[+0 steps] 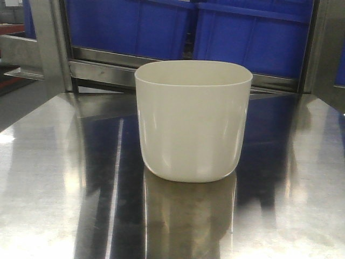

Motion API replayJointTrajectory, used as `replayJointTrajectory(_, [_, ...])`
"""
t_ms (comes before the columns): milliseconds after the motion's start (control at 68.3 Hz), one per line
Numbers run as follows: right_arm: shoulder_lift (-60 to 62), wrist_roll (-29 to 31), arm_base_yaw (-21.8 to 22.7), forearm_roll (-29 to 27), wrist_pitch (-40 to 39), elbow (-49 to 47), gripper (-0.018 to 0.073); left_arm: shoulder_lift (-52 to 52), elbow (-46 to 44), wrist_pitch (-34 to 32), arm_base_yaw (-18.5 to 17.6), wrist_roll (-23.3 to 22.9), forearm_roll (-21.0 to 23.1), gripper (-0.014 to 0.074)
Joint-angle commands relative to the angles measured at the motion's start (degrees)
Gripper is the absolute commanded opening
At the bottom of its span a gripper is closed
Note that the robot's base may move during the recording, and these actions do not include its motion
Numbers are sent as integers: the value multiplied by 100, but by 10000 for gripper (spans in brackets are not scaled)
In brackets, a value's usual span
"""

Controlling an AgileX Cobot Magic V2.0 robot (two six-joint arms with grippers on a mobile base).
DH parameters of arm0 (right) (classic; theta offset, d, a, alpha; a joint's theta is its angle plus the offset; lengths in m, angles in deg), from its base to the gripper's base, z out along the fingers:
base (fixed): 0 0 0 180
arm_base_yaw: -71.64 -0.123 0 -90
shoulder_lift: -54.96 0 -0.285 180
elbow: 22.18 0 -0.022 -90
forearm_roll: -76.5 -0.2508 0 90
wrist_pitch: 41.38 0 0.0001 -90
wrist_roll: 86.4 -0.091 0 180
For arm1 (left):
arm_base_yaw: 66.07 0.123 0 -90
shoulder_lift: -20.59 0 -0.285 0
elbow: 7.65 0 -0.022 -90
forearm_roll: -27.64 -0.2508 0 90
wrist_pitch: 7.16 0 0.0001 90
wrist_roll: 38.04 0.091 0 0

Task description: Move white bin to right shelf second layer

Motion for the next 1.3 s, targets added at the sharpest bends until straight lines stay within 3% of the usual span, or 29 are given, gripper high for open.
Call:
replayJointTrajectory(0, [106,24,19,0,-535,-97,55,-81,211,-490,-34,-18,0,85])
replayJointTrajectory(1084, [106,24,19,0,-838,-97,55,-81,211,-490,-34,-18,0,85])
replayJointTrajectory(1289, [-698,24,19,0,-1030,-551,55,-81,211,-490,-34,-18,0,85])
